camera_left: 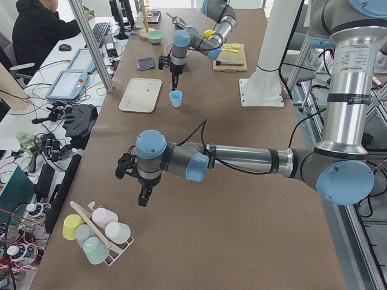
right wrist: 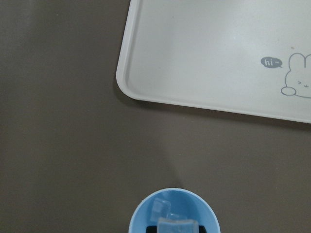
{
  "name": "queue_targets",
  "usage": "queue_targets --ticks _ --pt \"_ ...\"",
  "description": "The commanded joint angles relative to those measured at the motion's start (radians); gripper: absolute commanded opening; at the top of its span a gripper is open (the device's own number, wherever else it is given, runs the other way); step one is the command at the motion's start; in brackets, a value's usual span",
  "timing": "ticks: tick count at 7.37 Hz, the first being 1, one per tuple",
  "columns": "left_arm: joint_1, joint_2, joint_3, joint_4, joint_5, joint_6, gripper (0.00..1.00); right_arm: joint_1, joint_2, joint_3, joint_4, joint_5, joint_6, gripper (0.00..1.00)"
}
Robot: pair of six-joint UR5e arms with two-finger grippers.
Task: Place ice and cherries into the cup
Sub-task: 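Carry the ice cube over the light-blue cup and release it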
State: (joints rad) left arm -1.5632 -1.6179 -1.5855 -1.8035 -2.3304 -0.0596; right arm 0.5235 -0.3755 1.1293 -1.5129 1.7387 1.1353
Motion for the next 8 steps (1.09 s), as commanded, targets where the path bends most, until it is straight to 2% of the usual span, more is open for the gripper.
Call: queue_targets --ticks 1,2,4,5,8 --pt "0.0 -0.005 0.001 0.004 -0.003 0.001 0.98 -0.008 -0.02 -0.002 0.007 -0.007 -0.008 0.02" --pt "0.0 0.0 -0.002 0.003 -0.004 0.004 0.98 -0.007 -0.022 -0.002 0.025 -0.008 -0.006 0.33" --pt "0.0 0.001 -0.011 -0.002 -0.004 0.003 0.98 -0.022 -0.023 -0.003 0.036 -0.05 -0.005 0.81" --pt "0.002 -0.008 -0.007 -0.002 0.006 0.004 0.98 -0.025 -0.025 -0.003 0.036 -0.054 0.004 0.98" --pt "0.009 0.019 -0.026 -0.048 0.01 0.001 0.98 -0.01 -0.028 0.027 0.033 -0.044 -0.002 0.98"
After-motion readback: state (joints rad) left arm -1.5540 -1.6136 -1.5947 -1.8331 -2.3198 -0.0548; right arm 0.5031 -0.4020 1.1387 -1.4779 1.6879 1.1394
